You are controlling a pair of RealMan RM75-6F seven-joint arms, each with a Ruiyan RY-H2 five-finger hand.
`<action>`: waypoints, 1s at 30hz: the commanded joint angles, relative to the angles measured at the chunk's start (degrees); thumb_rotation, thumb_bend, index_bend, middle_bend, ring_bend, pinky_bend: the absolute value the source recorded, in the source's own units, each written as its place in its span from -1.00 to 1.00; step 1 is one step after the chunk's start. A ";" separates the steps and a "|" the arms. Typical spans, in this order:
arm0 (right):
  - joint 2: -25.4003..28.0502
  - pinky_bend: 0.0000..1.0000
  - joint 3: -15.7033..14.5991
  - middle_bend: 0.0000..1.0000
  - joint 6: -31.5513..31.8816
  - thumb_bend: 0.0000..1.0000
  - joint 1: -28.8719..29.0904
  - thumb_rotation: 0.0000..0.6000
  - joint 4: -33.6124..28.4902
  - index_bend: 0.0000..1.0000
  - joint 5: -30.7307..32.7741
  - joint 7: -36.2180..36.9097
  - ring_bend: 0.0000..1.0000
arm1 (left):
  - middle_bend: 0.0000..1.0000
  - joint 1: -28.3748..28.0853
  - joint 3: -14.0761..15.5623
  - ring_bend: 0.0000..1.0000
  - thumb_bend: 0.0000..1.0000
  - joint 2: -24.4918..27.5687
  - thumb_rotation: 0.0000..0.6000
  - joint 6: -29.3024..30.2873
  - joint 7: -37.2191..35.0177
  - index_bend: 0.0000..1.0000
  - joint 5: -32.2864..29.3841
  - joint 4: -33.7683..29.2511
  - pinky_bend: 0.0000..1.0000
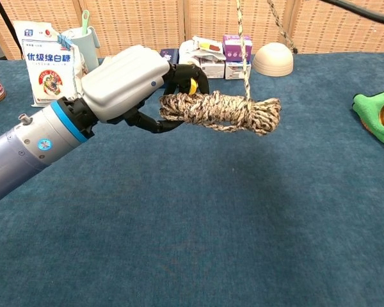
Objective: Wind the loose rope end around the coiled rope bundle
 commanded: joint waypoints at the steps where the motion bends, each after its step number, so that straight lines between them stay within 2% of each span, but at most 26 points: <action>1: -3.05 -1.00 -0.04 -1.00 -3.85 -0.02 1.92 1.00 8.43 0.40 2.98 2.50 -1.00 | 0.29 0.32 0.42 0.20 0.14 1.13 1.00 1.37 -1.04 0.55 0.70 -1.57 0.48; 7: -4.84 -1.00 -1.98 -1.00 -7.66 -0.02 1.50 1.00 14.83 0.40 4.29 5.01 -1.00 | 0.30 0.32 -0.89 0.20 0.14 3.15 1.00 3.54 -1.99 0.55 0.69 -5.72 0.48; 14: -6.62 -1.00 -5.36 -1.00 -9.73 -0.02 -0.13 1.00 18.12 0.40 3.60 6.79 -1.00 | 0.30 -0.15 -4.15 0.20 0.14 4.36 1.00 4.08 -0.95 0.55 -0.99 -10.26 0.48; 20: -6.43 -1.00 -9.28 -1.00 -8.44 -0.02 -3.30 1.00 15.36 0.40 0.12 7.67 -1.00 | 0.30 -1.13 -7.93 0.20 0.14 3.99 1.00 2.30 3.71 0.55 -3.59 -13.36 0.48; 30: -3.44 -1.00 -12.92 -1.00 -5.39 -0.02 -8.73 1.00 5.87 0.41 -4.47 9.62 -1.00 | 0.30 -2.65 -11.64 0.20 0.14 3.00 1.00 -1.46 10.48 0.55 -6.83 -15.26 0.48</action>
